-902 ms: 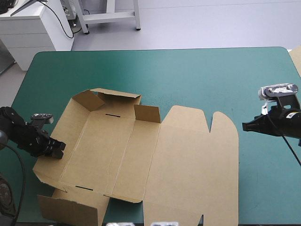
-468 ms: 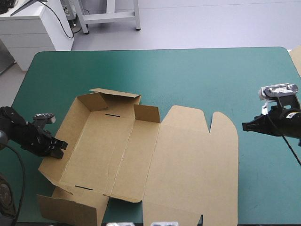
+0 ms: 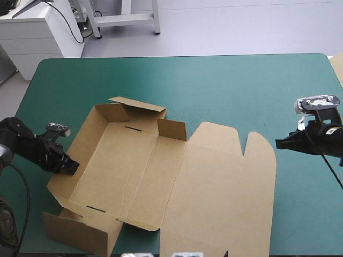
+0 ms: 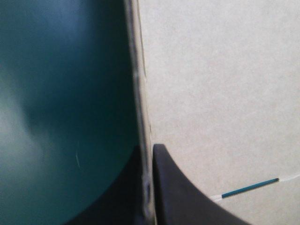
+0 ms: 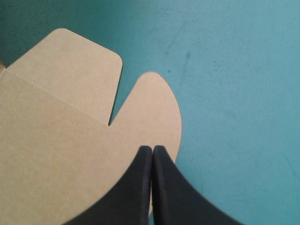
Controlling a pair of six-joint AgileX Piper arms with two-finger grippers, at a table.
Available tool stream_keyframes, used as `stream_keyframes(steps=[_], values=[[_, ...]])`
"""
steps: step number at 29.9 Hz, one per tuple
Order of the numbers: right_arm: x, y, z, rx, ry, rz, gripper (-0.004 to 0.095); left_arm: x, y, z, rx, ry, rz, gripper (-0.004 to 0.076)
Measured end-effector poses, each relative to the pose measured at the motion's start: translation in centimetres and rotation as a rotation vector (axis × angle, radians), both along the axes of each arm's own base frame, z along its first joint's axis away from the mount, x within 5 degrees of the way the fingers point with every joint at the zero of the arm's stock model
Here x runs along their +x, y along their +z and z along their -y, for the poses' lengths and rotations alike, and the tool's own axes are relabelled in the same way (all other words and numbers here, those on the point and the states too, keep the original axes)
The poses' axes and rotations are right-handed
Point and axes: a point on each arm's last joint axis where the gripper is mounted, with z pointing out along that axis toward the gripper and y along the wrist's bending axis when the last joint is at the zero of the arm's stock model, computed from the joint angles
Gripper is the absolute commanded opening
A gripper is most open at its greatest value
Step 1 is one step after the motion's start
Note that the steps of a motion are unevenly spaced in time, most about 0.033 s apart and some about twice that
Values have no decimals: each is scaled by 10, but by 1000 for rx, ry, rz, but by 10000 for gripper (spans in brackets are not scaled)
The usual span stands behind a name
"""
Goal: Fold the box
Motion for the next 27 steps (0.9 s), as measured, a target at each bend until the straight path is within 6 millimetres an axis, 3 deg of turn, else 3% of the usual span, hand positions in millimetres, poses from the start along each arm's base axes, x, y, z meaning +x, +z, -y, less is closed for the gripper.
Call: stream_keyframes(steps=[9, 15, 27], values=[[-1, -1, -1, 5, 6, -16, -21, 38, 53, 49, 71, -244, 283, -8], [-1, -1, -1, 2, 9, -15, -21, 57, 88, 97, 124, -408, 484, -8], [-1, -1, -1, -3, 14, -13, -21, 76, 113, 210, 387, -823, 767, -8]])
